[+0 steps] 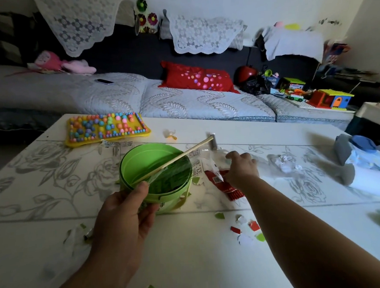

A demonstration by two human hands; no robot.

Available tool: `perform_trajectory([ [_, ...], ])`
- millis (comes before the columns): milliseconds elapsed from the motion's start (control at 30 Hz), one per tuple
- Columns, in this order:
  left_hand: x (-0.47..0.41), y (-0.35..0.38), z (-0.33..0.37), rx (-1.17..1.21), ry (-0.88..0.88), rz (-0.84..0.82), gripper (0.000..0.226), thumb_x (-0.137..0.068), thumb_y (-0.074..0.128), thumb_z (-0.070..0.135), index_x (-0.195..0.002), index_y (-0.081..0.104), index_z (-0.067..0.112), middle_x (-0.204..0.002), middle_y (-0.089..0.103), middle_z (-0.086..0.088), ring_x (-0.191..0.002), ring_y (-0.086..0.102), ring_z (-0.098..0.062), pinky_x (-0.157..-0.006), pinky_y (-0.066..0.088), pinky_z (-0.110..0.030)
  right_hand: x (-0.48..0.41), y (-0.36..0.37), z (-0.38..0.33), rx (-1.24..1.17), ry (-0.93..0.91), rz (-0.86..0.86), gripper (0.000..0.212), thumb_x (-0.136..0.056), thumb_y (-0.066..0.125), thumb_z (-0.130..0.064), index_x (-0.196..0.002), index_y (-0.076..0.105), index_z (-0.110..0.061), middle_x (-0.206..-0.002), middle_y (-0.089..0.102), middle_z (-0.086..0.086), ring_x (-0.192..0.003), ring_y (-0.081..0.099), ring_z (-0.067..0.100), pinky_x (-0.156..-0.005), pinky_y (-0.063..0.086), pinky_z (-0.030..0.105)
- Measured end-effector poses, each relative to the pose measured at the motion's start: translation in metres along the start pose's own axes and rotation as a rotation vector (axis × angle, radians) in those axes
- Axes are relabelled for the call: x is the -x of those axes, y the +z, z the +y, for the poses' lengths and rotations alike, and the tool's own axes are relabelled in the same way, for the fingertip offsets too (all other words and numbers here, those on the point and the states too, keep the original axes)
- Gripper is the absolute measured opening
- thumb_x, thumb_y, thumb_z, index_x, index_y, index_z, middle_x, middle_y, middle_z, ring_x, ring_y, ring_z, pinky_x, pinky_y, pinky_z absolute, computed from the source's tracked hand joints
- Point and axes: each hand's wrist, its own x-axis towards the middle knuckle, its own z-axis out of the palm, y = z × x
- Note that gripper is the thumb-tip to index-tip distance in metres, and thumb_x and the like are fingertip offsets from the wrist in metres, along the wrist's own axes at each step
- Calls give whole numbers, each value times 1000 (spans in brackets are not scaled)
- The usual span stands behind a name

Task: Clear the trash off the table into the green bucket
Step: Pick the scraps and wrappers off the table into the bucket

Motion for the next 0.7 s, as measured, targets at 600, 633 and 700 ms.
perform_trajectory([
  [600, 3, 1, 0, -8, -4, -12, 5, -86, 64, 18, -89, 62, 15, -81, 65, -2, -69, 61, -17, -39, 47, -15, 6, -18, -6, -205, 137, -101, 63, -81, 70, -39, -131, 44, -11, -110, 61, 12, -100, 59, 28, -81, 51, 35],
  [633, 3, 1, 1, -6, -5, -15, 5, -86, 64, 19, -89, 62, 15, -80, 66, -1, -69, 61, -17, -39, 47, -15, 5, -15, -8, -232, 200, -121, 61, -80, 72, -39, -126, 47, -7, -99, 59, 10, -93, 59, 26, -78, 51, 33],
  [700, 2, 1, 0, 3, -3, -24, 6, -85, 65, 20, -89, 62, 16, -72, 69, 1, -68, 61, -17, -39, 47, -15, 2, -17, -10, -200, 228, -177, 45, -82, 70, -37, -108, 58, -3, -78, 55, 5, -82, 60, 22, -79, 50, 29],
])
